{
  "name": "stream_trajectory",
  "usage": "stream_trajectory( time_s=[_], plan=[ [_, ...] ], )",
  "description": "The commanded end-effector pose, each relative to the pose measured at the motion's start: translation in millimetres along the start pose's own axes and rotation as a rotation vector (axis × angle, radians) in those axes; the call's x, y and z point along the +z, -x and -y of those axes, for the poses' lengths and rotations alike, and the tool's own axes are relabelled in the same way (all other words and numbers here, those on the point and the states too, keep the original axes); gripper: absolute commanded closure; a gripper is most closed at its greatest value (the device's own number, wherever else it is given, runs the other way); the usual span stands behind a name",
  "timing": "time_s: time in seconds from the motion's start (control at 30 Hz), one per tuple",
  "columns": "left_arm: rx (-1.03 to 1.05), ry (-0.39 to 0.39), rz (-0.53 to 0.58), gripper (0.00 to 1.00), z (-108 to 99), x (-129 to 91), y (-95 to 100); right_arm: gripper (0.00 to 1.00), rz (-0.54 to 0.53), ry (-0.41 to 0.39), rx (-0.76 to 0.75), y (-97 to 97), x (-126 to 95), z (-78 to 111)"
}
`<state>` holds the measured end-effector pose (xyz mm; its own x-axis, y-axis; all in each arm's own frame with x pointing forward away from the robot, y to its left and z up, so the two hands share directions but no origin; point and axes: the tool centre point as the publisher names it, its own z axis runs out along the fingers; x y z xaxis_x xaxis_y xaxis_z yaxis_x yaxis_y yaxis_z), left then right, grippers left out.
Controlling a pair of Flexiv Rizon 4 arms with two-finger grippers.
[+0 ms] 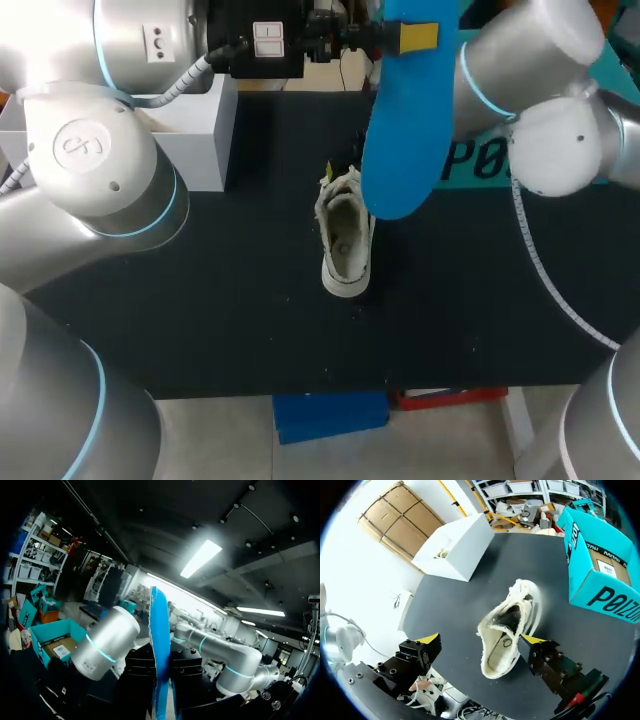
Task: Take the shoe out of the shoebox, open the shoe tongue, remove and reinsert the insole, then place the shoe into the shoebox
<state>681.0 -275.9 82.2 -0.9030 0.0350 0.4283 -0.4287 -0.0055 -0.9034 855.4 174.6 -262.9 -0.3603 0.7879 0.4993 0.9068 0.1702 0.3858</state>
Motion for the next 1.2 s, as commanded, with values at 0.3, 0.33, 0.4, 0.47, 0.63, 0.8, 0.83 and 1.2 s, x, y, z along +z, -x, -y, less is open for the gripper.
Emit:
stream_trajectory(
  time_s=[0.3,0.33,0.4,0.47,0.63,0.8,0.83,1.2],
  plan=[
    [0.0,0.0,0.004,1.0,-1.2,0.6,-0.8,0.0,-0.364,0.173,0.076,5.8,-18.1,-2.5],
    [0.0,0.0,0.004,1.0,-1.2,0.6,-0.8,0.0,-0.363,0.174,0.079,5.7,-18.2,-3.0],
    [0.0,0.0,0.004,1.0,-1.2,0.6,-0.8,0.0,-0.365,0.175,0.086,5.5,-18.4,-4.6],
    [0.0,0.0,0.004,1.0,-1.2,0.6,-0.8,0.0,-0.372,0.175,0.098,5.2,-18.6,-5.0],
    [0.0,0.0,0.004,1.0,-1.2,0.6,-0.8,0.0,-0.388,0.182,0.138,4.9,-20.1,-6.2],
    [0.0,0.0,0.004,1.0,-1.2,0.6,-0.8,0.0,-0.445,0.208,0.197,6.2,-21.7,-6.9],
    [0.0,0.0,0.004,1.0,-1.2,0.6,-0.8,0.0,-0.456,0.206,0.205,6.3,-21.9,-7.0],
    [0.0,0.0,0.004,1.0,-1.2,0.6,-0.8,0.0,-0.527,0.203,0.292,5.2,-22.1,-8.4]
  ],
)
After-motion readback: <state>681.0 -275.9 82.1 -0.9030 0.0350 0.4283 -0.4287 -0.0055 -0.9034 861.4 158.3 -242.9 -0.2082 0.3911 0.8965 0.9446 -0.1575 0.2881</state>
